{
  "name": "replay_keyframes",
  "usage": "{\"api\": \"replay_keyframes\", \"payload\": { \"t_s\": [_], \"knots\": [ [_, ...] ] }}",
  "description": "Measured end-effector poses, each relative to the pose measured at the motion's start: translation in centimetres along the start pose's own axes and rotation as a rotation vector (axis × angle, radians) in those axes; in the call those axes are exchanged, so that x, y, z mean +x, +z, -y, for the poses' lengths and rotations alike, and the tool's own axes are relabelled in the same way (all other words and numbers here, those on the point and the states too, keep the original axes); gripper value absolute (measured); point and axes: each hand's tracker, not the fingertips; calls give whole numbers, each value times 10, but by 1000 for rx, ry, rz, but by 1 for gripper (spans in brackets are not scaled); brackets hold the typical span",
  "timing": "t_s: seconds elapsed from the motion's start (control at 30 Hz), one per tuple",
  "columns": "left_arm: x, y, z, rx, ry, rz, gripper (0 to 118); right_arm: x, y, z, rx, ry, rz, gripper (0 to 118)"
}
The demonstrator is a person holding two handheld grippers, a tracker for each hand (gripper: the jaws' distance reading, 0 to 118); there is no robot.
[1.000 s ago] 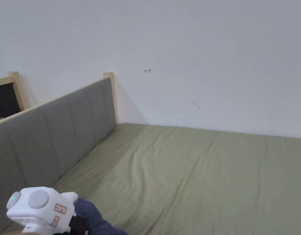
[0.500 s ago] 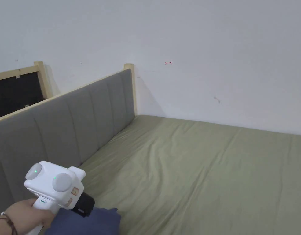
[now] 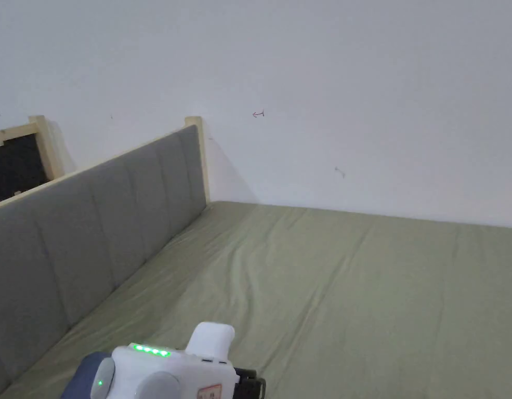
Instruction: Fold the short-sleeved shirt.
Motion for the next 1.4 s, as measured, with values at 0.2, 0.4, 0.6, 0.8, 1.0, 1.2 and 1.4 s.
{"api": "replay_keyframes", "payload": {
  "t_s": [0.2,0.4,0.6,0.8,1.0,1.2,1.4],
  "knots": [
    [82,18,-2,286,-102,2,1,-8,31,-10,192,4,-37,0],
    [138,39,-18,533,-131,-54,1,-30,68,-20,493,104,-38,0],
    [166,53,-20,763,-166,-166,1,-36,80,-27,796,144,21,0],
    [174,52,-24,829,-199,-206,1,-34,84,-28,936,150,131,0],
    [179,58,-17,874,-205,-240,9,-37,82,-24,935,127,147,4],
    [179,64,-14,868,-169,-213,106,-46,85,-18,948,186,165,87],
    [185,66,-11,851,-210,-206,116,-50,90,-13,984,226,186,115]
  ]
}}
